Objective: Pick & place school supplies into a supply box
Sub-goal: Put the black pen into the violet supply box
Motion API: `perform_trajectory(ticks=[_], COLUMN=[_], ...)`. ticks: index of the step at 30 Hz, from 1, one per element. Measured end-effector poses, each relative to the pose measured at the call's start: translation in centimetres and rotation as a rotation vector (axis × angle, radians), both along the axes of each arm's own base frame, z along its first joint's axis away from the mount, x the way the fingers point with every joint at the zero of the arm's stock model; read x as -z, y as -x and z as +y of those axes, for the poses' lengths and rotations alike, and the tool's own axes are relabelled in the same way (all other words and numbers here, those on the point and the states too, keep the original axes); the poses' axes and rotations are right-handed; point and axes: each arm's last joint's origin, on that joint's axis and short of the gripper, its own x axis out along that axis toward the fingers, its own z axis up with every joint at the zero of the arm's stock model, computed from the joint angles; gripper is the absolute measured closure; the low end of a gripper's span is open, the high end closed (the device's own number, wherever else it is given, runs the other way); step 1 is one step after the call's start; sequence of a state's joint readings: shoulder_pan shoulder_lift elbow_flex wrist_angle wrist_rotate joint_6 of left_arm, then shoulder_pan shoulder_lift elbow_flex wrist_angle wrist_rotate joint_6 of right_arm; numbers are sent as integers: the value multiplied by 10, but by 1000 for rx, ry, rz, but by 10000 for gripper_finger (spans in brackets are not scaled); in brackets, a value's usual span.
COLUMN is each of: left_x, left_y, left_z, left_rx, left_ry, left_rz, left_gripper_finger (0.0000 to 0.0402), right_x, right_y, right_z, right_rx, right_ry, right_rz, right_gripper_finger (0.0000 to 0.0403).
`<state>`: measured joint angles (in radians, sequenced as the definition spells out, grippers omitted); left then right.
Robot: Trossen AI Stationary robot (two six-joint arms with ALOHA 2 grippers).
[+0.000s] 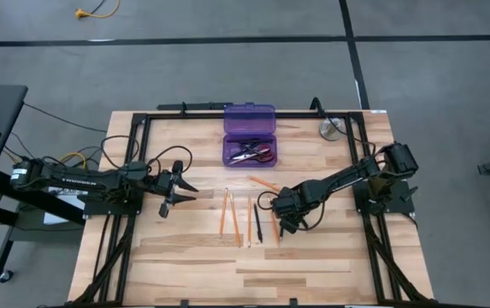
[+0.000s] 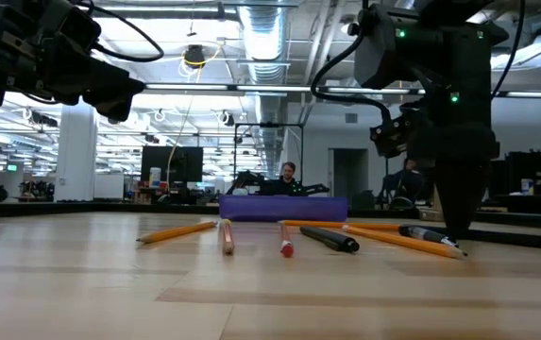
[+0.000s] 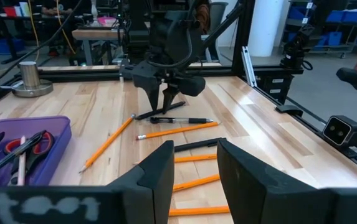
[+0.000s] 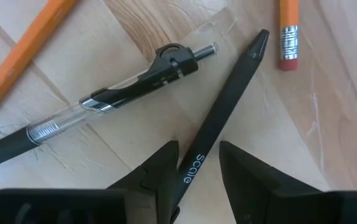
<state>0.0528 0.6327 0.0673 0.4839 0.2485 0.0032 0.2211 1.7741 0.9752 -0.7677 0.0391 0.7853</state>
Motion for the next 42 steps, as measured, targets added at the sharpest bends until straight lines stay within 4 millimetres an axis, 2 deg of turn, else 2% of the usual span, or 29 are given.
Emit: perform_trajectory(ticks=[20, 32, 42], left_x=[0, 1, 1], left_y=[0, 0, 0], left_z=[0, 0, 0], left_rx=[0, 0, 0], left_ry=[-2, -11, -12], left_rz=[0, 5, 5], left_gripper_finger=[291, 291, 291], right_x=[0, -1, -1], right_y=[0, -1, 0], right_z=[1, 1, 1], right_rx=[22, 29, 29], right_ry=[-31, -42, -42], right_rz=[6, 3, 4], right_gripper_finger=[287, 343, 371])
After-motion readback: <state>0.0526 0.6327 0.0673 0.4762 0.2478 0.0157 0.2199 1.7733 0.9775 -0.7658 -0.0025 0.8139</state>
